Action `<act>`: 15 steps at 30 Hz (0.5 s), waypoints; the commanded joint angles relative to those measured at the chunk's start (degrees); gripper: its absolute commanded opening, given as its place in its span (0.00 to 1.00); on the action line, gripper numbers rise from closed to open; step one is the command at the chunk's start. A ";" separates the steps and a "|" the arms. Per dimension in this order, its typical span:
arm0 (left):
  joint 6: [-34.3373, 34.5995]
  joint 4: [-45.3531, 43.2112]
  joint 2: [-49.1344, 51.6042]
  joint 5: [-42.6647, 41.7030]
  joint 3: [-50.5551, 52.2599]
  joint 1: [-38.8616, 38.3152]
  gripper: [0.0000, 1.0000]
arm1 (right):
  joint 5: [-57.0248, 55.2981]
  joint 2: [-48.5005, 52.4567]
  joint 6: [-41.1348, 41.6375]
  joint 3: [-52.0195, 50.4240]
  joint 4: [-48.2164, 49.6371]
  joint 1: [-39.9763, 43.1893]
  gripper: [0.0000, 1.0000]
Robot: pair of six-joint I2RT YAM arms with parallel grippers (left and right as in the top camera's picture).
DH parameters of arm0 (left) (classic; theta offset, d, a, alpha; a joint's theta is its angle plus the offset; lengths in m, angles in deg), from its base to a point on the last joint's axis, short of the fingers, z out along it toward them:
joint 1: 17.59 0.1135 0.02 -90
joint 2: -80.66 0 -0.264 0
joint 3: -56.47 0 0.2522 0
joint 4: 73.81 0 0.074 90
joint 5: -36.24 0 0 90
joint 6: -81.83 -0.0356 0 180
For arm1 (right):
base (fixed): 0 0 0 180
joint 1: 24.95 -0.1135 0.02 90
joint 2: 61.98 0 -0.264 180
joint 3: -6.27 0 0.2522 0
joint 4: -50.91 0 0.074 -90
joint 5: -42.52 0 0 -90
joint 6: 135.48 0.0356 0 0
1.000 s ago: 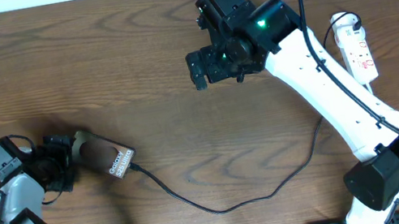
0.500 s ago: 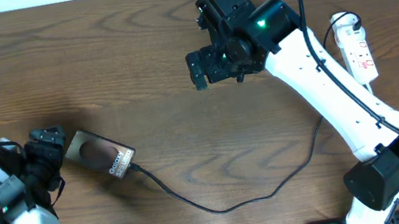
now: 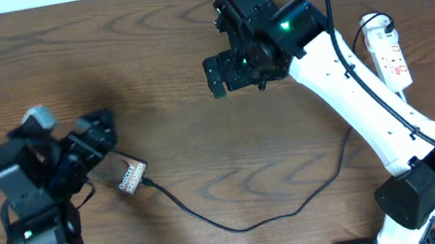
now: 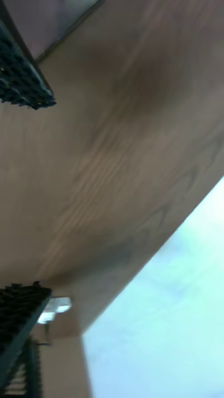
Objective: Plug charger to phone and switch on socket
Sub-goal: 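Lift the left gripper up off the phone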
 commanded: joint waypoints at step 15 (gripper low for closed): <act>-11.50 18.73 11.08 48.54 -20.46 -32.28 0.89 | -6.25 -1.20 -0.81 1.11 -2.93 -0.39 0.99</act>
